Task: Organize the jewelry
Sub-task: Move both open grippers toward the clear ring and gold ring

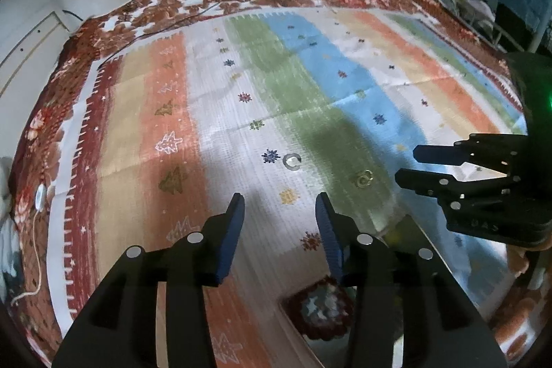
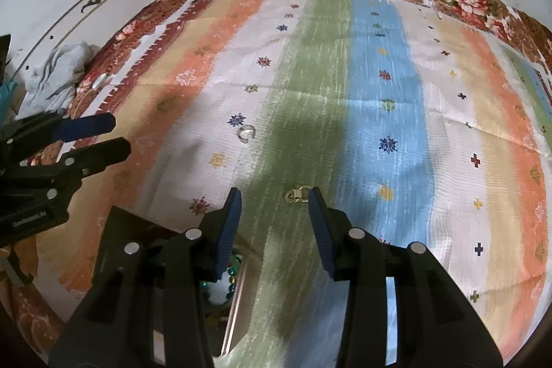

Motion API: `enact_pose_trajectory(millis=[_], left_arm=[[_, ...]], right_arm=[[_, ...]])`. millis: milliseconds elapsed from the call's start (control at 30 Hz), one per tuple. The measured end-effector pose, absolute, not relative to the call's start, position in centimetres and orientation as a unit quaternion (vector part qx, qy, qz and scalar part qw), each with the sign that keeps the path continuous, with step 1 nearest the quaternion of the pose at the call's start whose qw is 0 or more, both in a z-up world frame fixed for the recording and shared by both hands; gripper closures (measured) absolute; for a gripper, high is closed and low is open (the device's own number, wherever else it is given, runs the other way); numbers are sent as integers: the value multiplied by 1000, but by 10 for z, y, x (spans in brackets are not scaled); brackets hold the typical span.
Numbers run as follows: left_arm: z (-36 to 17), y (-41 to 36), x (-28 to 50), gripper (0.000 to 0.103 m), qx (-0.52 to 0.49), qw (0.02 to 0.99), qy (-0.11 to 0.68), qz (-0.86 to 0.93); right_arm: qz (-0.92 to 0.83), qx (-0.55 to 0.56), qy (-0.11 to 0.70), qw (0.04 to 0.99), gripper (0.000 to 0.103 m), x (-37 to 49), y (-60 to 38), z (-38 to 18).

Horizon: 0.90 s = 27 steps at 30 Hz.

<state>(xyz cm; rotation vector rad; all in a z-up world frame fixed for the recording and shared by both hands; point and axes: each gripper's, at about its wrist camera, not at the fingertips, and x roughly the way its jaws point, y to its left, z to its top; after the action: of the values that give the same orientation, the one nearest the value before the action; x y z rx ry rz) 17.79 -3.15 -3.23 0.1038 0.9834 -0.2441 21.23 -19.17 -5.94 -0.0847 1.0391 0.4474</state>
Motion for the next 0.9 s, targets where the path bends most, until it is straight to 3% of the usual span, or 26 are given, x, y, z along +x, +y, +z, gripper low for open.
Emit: enact_pose_trajectory(millis=[300,900], left_arm=[[-54,-34,209,50,45,850,507,-133],[-88,-43,259,44,31,816,555,-159]], right_arm=[[212,-40,515,830,55,232,-191,-76],[205,-54,558,802,46,258,-187,-110]])
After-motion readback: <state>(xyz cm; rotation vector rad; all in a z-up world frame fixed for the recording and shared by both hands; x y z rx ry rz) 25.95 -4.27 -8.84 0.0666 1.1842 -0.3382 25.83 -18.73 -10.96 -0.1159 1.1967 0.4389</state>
